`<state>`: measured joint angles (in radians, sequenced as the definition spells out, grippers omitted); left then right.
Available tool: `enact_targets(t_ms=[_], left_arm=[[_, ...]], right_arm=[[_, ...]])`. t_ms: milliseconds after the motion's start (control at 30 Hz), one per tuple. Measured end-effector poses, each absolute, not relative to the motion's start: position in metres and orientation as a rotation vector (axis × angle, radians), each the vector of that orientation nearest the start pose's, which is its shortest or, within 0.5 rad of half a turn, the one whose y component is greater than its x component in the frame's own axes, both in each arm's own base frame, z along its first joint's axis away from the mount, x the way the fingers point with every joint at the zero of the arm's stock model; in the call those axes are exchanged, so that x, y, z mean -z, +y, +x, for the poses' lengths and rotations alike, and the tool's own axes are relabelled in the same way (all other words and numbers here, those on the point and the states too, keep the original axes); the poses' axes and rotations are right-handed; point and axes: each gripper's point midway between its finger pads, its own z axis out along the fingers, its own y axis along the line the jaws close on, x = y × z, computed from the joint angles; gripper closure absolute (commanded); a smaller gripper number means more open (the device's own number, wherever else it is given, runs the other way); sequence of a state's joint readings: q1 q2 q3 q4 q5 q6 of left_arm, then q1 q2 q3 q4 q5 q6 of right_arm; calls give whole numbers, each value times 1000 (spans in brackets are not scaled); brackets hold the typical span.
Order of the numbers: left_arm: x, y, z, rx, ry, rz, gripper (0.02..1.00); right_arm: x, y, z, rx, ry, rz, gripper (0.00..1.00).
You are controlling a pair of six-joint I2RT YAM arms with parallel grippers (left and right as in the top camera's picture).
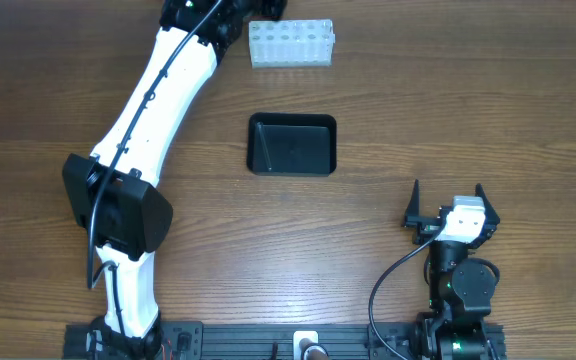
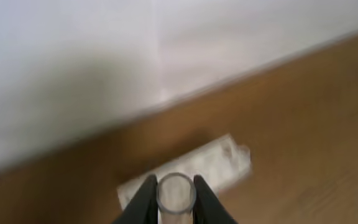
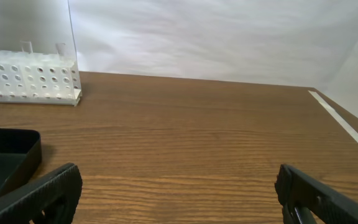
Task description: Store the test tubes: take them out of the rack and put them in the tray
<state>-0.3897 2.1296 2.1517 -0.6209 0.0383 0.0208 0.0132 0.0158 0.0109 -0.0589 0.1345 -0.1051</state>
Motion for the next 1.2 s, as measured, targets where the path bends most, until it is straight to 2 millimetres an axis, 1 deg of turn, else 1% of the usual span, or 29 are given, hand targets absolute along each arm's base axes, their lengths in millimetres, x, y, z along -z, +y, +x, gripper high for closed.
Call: enact_targets(t_ms=[33,167,267,333,500,600,667,733,867,1033,1100,1200], left_arm=[[-255,-235,552,255,2180,457,969],[-216,-230,514,257,2413,426,976],[-201,-235,491,252,2514,421,976],[-198,-245,481,250,2539,432,978],[-192,-270,466,243,2552,457,978],[-179,-278,454,222,2603,442,978],[-166,-277,448,200,2656,410,978],[-153,-274,446,181,2697,363,976],[-125,-263,437,141,2779,274,976],[-85,-252,421,84,2871,203,978],[-76,-249,417,71,2892,191,976],[-74,-248,418,71,2893,176,976]], right_arm=[[-161,-20,245,180,1637,6,9],[-161,-20,245,180,1637,6,9],[-161,-20,245,180,1637,6,9],[-161,-20,245,180,1638,7,7],[-161,-20,245,180,1637,6,9],[-161,-20,245,180,1637,6,9],[-161,-20,245,180,1638,6,7],[-161,-20,245,180,1637,7,9],[-161,-20,245,180,1637,7,9],[-161,-20,245,180,1637,6,7],[-161,-20,245,180,1637,7,7],[-161,-20,245,180,1637,7,7]])
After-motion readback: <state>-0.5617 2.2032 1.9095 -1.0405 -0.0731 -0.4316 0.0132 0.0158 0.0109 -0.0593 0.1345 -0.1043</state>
